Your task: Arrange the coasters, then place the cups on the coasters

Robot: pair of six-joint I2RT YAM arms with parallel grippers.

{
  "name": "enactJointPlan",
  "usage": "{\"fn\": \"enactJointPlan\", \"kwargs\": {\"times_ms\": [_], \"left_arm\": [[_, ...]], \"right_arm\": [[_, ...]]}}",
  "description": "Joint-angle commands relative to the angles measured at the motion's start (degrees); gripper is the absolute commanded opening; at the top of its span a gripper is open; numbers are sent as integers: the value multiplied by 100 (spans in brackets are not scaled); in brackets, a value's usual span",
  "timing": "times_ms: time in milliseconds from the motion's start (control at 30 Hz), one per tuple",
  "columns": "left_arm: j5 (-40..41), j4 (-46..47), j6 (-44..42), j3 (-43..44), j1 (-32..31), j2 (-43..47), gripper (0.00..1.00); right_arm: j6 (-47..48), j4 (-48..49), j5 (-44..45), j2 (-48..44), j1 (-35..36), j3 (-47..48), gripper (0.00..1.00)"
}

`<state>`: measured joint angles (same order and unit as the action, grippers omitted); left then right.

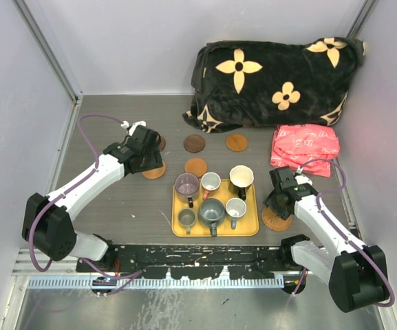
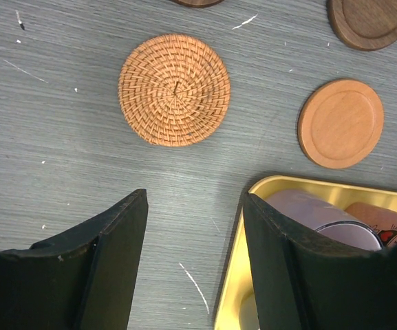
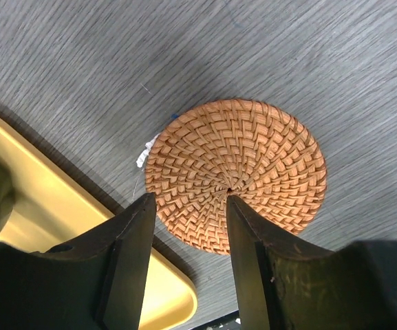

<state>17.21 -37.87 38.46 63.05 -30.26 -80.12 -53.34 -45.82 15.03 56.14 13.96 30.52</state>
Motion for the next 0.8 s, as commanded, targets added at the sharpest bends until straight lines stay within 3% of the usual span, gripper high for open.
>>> {"fn": "enactJointPlan", "kwargs": {"times_ms": [0,400,767], "left_arm": [[-72,292,-27,-39,-15,112,60],[-25,218,-62,30,-15,14,60],[28,39,-40,299,-15,-121,60]], "right_arm": [[-164,156,139,17,-11,-85,51],[-64,1138,-194,773,-8,-345,51],[565,2124,-385,2174,-8,531,50]]}}
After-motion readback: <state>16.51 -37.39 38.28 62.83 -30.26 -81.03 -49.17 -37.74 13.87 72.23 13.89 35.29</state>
